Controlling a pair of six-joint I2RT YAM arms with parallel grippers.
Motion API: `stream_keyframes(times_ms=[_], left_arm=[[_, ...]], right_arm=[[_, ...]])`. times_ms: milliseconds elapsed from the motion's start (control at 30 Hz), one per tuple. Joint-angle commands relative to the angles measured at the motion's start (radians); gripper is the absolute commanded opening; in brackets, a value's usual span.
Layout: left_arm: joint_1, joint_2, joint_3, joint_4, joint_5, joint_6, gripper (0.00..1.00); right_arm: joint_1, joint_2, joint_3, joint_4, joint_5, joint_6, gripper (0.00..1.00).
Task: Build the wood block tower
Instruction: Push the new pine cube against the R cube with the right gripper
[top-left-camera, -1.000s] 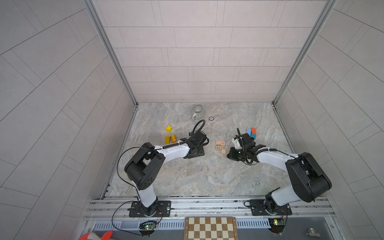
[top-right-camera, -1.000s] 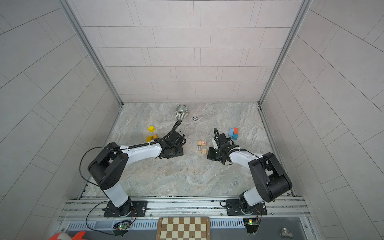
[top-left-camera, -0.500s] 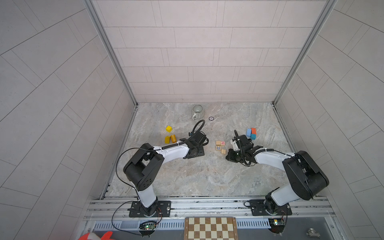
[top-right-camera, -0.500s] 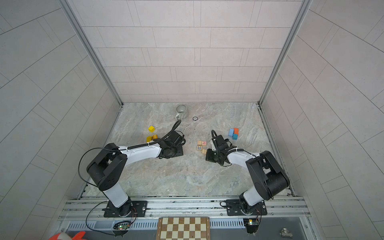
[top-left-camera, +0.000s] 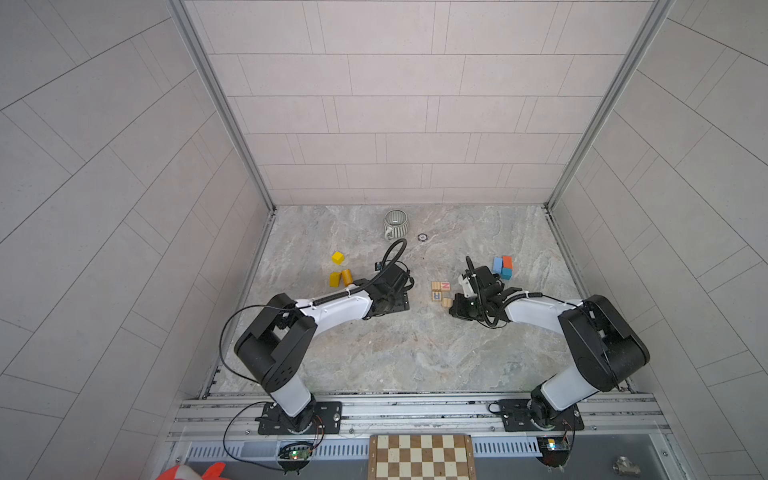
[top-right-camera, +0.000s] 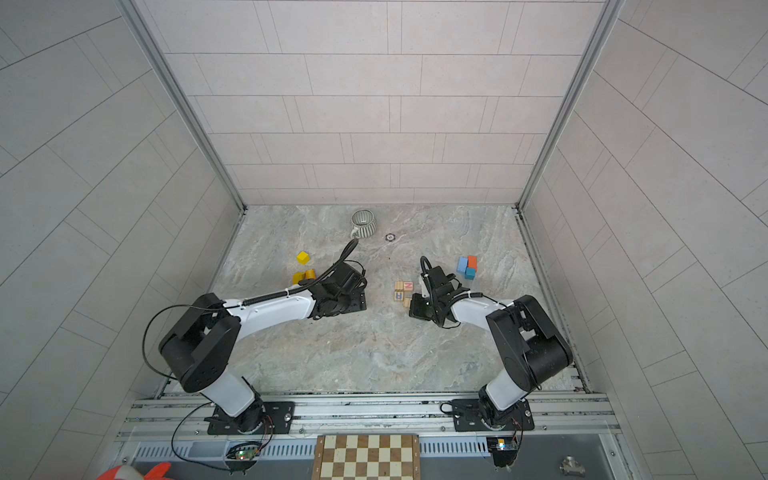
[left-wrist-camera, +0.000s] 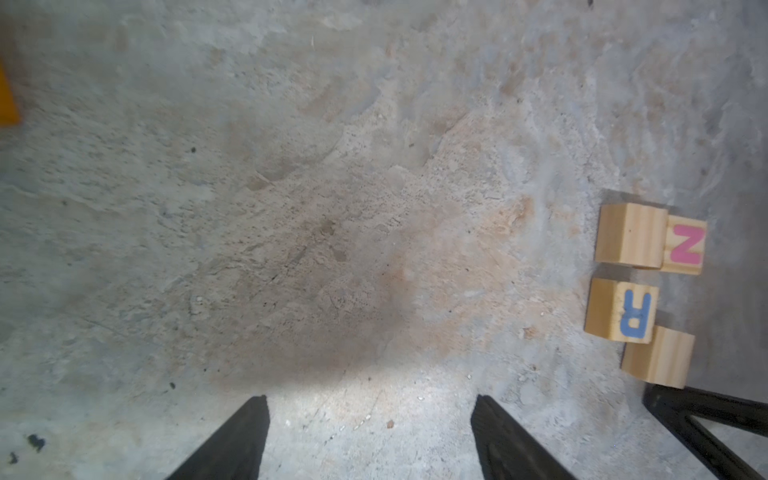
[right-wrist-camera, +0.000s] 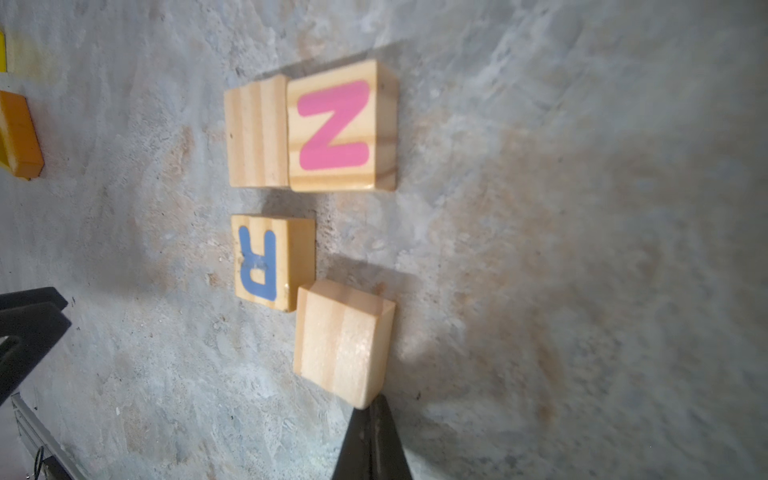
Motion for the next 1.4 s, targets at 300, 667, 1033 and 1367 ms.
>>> stream_keyframes(times_ms=[300, 667, 1033, 1367], left_arm=[[0.004, -0.017, -0.009, -0.008, -0.054, 0.025, 0.85], [0.006, -0.006, -0.007, -0.006, -0.059, 0.027, 0.85], [0.006, 0.002, -0.008, 0.001, -0.052, 0.031, 0.84], [0.005, 0.020, -0.015, 0.062, 0.030, 0.034, 0.49]], right_arm=[[0.003, 0.042, 0.040, -0.020, 0.031, 0.004, 0.00], [-0.012, 0.054, 0.053, -0.021, 0.034, -0.002, 0.00], [-0.016, 0.063, 0.070, -0.021, 0.034, -0.003, 0.00], [-0.023, 0.035, 0.060, -0.021, 0.014, -0.014, 0.00]])
